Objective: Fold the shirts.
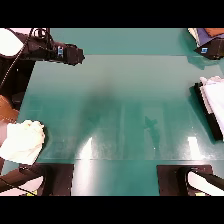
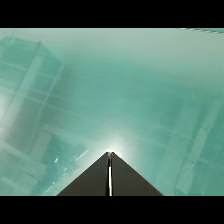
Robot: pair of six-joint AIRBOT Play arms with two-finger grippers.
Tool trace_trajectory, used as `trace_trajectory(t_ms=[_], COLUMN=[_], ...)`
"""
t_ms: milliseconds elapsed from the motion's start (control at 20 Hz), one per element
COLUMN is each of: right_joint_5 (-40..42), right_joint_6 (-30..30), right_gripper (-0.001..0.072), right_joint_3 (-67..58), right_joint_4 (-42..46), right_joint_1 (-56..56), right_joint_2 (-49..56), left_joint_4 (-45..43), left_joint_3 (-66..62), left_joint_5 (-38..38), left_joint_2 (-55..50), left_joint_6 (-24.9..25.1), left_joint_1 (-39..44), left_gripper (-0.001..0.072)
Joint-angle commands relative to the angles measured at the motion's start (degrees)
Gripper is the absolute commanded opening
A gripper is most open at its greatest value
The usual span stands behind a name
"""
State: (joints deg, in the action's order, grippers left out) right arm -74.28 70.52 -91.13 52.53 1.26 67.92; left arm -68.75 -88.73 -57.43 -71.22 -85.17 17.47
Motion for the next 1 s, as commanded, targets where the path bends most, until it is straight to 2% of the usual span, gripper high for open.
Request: trace_trajectory(t_ms=[0, 600, 700, 850, 950], right_joint_5=[-0.1, -1.5, -2.2, -2.5, -3.1], right_joint_6=[0.0, 0.0, 0.0, 0.0, 0.0], right_gripper=[0.0017, 0.0016, 0.0016, 0.0016, 0.0016], right_joint_3=[0.0, 0.0, 0.0, 0.0, 0.0], right_joint_4=[0.0, 0.0, 0.0, 0.0, 0.0], right_joint_1=[-0.1, -0.1, -0.1, -0.1, -0.1], right_joint_2=[0.0, 0.0, 0.0, 0.0, 0.0], left_joint_4=[0.0, 0.3, 0.2, -1.2, -7.9], left_joint_3=[0.0, 0.0, -0.1, -1.0, -0.5], left_joint_5=[0.0, 0.0, 2.2, -8.7, -17.7], left_joint_2=[0.0, 0.0, 0.0, 2.5, 6.4], left_joint_6=[0.1, 0.0, 0.0, 0.2, 0.1], left_joint_1=[0.0, 0.0, 0.0, -3.0, -6.2], left_gripper=[0.0027, 0.0027, 0.0027, 0.0026, 0.0026])
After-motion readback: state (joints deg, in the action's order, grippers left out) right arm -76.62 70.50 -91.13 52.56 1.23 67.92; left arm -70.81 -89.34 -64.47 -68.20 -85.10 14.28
